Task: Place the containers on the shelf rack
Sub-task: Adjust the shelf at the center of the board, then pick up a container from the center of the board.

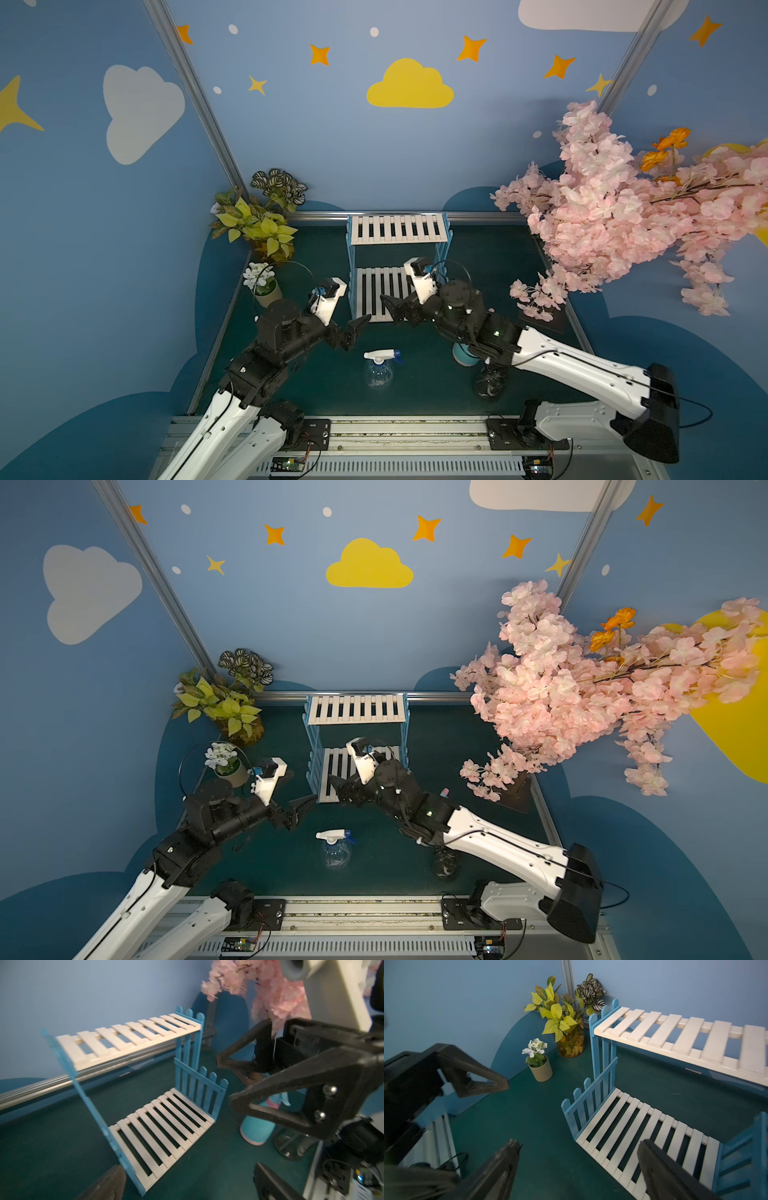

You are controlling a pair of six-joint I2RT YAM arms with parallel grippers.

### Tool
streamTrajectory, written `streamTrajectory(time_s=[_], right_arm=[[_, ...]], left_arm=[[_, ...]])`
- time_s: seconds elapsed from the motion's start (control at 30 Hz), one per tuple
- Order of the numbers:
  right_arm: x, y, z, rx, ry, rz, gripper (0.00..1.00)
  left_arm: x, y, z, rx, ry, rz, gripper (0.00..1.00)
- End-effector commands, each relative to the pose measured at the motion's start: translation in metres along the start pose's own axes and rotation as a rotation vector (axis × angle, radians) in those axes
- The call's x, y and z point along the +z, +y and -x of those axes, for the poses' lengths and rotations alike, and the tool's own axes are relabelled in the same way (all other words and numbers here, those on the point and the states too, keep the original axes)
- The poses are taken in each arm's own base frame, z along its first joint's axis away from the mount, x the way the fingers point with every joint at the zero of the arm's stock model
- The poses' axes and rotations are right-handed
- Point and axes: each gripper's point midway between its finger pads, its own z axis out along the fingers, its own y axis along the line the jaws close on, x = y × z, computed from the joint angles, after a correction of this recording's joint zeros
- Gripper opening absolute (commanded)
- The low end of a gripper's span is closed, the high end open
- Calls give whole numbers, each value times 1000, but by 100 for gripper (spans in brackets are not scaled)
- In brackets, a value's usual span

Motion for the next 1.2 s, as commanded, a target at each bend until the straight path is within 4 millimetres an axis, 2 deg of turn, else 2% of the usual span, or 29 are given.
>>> streamTrajectory(time_s=[0.0, 0.1, 0.2, 0.3, 0.37, 0.57, 0.73, 0.93, 1.17], right_arm=[[-38, 7, -25, -103, 87, 117, 95], [-75, 16, -41, -159, 121, 218, 95], [-105, 23, -65, -217, 172, 298, 96], [-125, 33, -88, -231, 210, 391, 96], [-132, 40, -102, -220, 225, 448, 96], [-123, 55, -130, -219, 254, 534, 96], [-109, 66, -141, -223, 278, 571, 96], [-101, 76, -150, -243, 263, 607, 96], [-102, 78, -153, -259, 270, 621, 96]], left_arm=[[-6, -49, -8, 143, 46, -295, 100], [-10, -67, -17, 208, 54, -412, 100], [-14, -81, -24, 224, 67, -515, 100], [-12, -91, -35, 223, 120, -582, 100], [-7, -92, -45, 244, 180, -593, 100], [13, -101, -84, 353, 374, -620, 99], [26, -93, -99, 406, 427, -581, 95], [35, -90, -108, 405, 460, -585, 74], [38, -89, -114, 380, 489, -593, 60]])
